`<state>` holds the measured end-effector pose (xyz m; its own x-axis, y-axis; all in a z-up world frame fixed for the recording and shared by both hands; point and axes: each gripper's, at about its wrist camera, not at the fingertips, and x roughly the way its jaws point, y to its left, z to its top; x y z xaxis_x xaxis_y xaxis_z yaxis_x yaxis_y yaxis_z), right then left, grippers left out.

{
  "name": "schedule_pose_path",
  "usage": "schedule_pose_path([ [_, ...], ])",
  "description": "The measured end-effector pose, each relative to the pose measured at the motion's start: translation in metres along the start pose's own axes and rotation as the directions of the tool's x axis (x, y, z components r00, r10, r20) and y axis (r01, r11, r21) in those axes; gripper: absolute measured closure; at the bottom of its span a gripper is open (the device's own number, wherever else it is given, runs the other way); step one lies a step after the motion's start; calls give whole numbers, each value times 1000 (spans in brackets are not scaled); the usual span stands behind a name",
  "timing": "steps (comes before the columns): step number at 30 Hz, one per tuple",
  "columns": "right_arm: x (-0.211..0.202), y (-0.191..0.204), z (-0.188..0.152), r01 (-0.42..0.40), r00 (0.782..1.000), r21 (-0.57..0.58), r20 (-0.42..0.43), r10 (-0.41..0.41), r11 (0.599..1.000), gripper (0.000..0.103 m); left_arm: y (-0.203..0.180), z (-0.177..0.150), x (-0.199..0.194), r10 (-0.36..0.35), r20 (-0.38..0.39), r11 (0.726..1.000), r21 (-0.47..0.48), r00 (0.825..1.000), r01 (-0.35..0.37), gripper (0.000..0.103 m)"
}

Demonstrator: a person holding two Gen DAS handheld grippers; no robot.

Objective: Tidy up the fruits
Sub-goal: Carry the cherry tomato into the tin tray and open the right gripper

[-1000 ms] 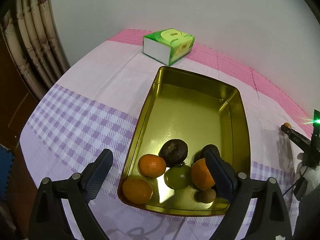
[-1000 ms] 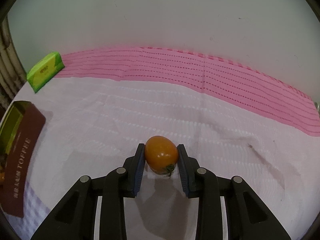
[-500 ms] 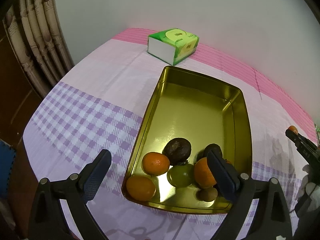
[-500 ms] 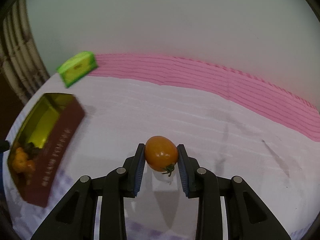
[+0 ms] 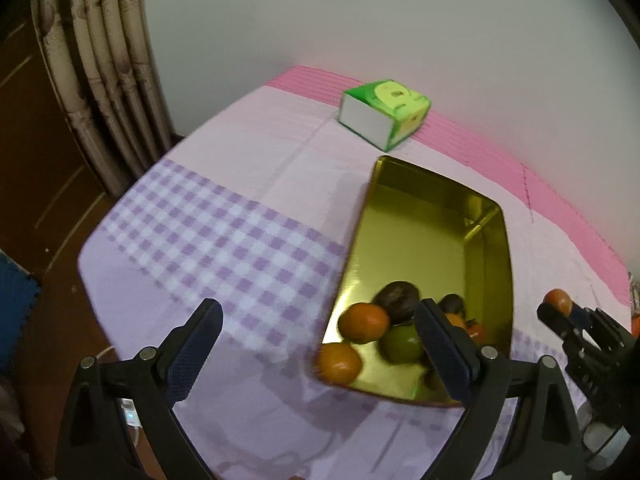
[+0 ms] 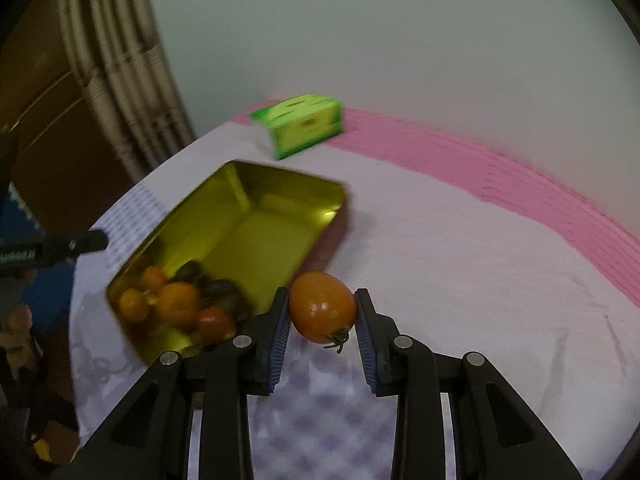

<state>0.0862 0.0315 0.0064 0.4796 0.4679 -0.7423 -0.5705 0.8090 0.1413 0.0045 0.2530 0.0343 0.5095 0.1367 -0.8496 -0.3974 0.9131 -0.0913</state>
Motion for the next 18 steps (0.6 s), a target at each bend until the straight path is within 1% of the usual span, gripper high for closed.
schedule_pose_path([
  [3,5,22,-4,-33,999,-33,-19,33,999,70,11,-3,-5,16,1,1000,-9,1000,-16,8],
  [8,17,53,-11,-80,995,-84,-73,74,993,70,22,-9,-3,25,-28,999,-29,999,-26,8],
  [13,26,75,-15,-87,992,-133,-100,74,987,70,20,-12,-5,28,-24,999,-18,999,-29,8],
  [18,38,80,-14,-81,991,-140,-118,65,987,70,15,-13,-5,31,-22,1000,0,999,-31,8],
])
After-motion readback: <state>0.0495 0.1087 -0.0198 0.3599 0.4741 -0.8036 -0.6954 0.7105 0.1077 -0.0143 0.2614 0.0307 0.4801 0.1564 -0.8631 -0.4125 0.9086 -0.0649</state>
